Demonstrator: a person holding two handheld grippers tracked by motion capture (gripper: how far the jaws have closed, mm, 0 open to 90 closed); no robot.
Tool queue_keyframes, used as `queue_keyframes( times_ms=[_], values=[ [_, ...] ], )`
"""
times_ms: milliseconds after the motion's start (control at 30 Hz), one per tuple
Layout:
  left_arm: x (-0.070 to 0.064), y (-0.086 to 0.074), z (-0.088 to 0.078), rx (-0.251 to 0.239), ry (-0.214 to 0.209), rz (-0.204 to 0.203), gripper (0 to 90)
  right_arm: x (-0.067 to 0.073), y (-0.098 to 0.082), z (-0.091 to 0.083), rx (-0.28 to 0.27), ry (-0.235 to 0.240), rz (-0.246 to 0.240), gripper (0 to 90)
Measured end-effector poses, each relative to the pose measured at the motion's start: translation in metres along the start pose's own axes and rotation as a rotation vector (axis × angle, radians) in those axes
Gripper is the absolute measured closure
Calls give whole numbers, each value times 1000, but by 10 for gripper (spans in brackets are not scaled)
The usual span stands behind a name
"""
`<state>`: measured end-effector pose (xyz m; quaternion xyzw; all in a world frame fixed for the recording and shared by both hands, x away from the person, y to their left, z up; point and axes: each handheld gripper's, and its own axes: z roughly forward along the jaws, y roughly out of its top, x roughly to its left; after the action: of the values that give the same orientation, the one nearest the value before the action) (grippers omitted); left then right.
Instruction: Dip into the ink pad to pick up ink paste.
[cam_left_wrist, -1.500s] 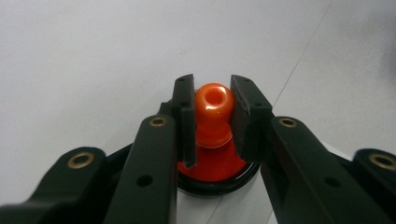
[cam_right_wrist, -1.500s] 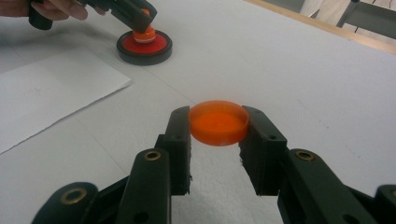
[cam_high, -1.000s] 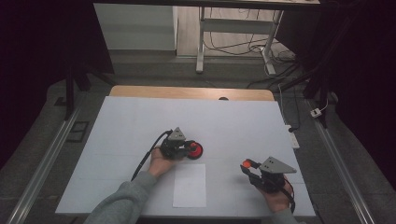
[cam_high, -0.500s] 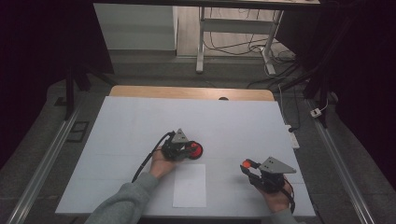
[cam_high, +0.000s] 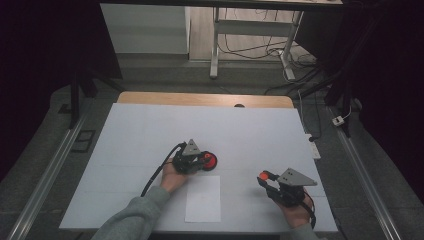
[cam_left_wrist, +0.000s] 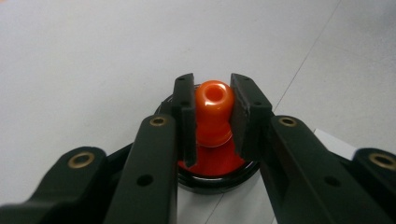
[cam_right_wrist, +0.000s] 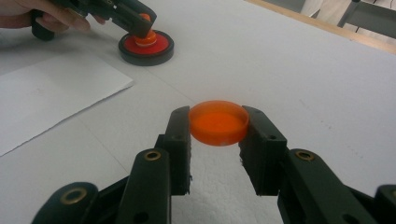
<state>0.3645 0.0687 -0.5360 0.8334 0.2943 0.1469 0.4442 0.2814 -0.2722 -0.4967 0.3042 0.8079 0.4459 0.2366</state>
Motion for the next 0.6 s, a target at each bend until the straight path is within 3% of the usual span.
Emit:
queue_keyframes(
  times_ms=[400,600],
  values=[
    [0,-2,0,-12,-2,3,732,0,0,0,-3,-2,-2,645],
    [5,2,0,5,-35,-12,730,0,1,-1,0,-4,-7,646]
  ],
)
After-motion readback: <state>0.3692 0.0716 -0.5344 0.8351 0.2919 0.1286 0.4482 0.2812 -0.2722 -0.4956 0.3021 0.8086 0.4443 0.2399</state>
